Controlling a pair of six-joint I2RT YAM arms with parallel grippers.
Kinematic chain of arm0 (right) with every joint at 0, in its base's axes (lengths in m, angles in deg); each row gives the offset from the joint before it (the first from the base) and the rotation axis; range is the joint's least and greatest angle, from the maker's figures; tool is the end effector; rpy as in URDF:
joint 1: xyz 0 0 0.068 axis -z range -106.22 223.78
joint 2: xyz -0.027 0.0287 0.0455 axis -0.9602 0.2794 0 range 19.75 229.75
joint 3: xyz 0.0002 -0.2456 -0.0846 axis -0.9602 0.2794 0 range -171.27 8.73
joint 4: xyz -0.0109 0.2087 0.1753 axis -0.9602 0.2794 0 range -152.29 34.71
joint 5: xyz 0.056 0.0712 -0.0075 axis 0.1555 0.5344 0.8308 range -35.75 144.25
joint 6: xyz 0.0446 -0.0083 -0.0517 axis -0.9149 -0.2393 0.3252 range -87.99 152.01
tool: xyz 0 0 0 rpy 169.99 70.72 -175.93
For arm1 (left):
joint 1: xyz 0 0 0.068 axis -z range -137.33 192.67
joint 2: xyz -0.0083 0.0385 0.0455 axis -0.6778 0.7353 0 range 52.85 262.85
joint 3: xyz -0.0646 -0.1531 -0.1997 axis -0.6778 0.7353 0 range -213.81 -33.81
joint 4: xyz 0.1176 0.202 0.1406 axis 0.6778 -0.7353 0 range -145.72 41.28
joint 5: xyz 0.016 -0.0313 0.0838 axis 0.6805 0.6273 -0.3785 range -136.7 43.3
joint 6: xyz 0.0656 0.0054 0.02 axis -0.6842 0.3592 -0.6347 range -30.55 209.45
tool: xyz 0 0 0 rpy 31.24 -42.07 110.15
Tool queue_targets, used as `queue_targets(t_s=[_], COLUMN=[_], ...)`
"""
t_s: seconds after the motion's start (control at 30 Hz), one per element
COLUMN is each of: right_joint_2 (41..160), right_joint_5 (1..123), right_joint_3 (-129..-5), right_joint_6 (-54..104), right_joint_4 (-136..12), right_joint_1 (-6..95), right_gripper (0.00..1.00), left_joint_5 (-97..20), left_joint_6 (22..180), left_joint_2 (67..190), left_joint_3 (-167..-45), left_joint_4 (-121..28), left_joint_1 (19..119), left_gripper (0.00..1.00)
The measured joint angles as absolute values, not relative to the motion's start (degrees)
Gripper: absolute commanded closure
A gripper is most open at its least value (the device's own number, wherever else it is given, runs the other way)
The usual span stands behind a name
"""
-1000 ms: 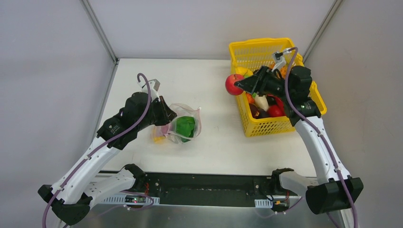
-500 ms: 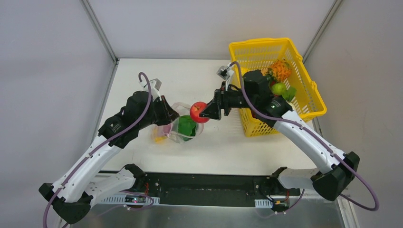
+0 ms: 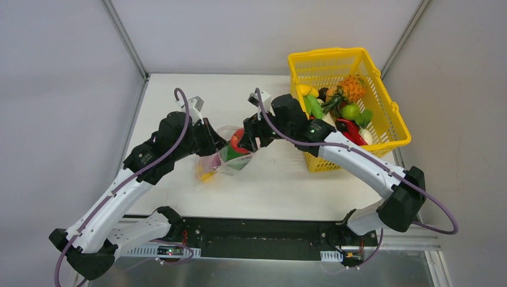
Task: Place the food in the zip-top bag and seal the zipper
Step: Place the fake fruit in the zipper food storage bag.
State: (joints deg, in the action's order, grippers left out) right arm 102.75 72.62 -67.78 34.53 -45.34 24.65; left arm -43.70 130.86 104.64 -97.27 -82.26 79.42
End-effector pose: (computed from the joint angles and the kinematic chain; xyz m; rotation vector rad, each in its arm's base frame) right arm 0.2276 0.2898 0.3423 -1.0864 1.7468 0.8349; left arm 0.1784 -0.1368 0.3729 -0.0475 2.0746 -0.9266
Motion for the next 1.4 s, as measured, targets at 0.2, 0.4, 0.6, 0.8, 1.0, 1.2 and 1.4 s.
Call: queue_targets(t_s=[0.2,0.4,0.6,0.8,1.0,1.2,1.4], right_joint_2=[103.1,103.1,103.1,102.0,96.2,86.4,82.5], right_joint_5=[67.0,67.6,71.9,76.4,77.0,69.5,47.9], right_joint_3=[-67.1,-66.5,-66.8,-66.8,-66.3,-61.5,-60.0], right_joint_6=[34.3,34.4,35.6,35.9,35.7,34.9,34.6], right_joint_4=[-50.2,-53.1,-51.3,-51.1,-51.4,-55.4,-56.3], right_joint_1=[23.9,22.4,22.3,22.3,22.3,22.2,24.0], right_gripper=[0.41,0.27,0.13,0.10,0.12,0.05,0.07], left_joint_5=[-43.9,-44.2,-45.5,-47.3,-47.3,-47.4,-47.4], left_joint_6=[131.2,132.2,132.4,132.6,132.6,132.5,132.5], left_joint_2=[104.6,103.7,102.3,101.5,101.4,101.4,101.5], left_joint_3=[-97.6,-97.6,-97.6,-97.6,-97.6,-97.5,-96.5], left_joint_4=[-82.2,-82.2,-82.2,-82.2,-82.2,-82.2,-82.0], left_joint_1=[79.4,79.4,79.4,79.4,79.4,79.4,79.4], left_gripper=[1.00,1.00,1.00,1.00,1.00,1.00,1.00])
